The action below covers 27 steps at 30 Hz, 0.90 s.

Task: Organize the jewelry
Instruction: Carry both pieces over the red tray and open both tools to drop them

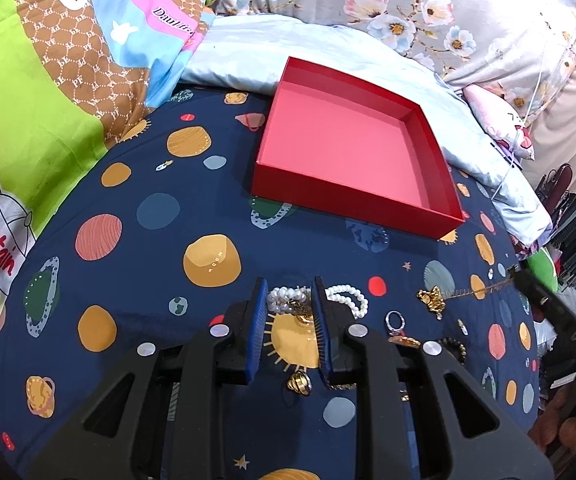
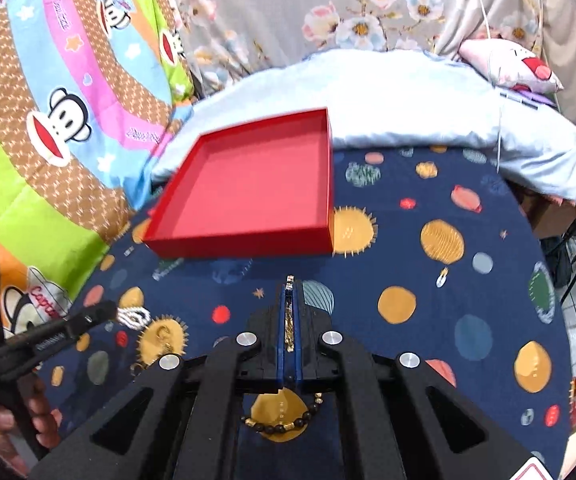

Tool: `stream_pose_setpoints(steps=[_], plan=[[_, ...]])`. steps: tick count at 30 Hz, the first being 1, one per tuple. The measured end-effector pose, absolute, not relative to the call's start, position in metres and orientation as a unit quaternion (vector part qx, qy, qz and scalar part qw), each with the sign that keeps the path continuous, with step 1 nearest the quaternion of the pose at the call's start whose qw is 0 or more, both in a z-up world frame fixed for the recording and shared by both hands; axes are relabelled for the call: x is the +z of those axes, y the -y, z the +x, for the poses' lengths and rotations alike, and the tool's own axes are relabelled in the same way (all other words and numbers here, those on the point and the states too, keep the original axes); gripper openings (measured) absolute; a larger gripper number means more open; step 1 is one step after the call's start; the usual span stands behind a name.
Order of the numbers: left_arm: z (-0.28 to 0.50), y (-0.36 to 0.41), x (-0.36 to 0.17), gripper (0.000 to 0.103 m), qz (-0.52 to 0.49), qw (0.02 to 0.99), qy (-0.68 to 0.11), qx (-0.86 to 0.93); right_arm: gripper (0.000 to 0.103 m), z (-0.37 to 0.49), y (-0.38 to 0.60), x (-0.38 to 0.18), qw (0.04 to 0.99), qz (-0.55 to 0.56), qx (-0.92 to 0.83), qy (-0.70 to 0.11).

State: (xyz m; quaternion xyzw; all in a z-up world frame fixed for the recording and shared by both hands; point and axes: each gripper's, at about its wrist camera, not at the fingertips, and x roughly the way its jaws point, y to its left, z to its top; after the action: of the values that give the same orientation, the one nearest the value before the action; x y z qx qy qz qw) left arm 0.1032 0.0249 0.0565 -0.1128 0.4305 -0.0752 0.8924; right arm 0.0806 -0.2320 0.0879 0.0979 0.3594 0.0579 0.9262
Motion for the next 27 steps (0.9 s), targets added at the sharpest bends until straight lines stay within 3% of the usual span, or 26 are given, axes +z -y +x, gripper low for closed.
stream_pose_setpoints(steps=[16,27], plan=[[0.08,-0.022,0.104,0.021,-0.11,0.906,-0.394,-0.107,0.003,0.044,0.224,0.182,0.958,0.088,0.088,-0.259],[0.107,-0.016,0.162,0.021,-0.085,0.921,-0.355,-0.136,0.003,0.076,0.211,0.208,0.959,0.084,0.116,-0.243]])
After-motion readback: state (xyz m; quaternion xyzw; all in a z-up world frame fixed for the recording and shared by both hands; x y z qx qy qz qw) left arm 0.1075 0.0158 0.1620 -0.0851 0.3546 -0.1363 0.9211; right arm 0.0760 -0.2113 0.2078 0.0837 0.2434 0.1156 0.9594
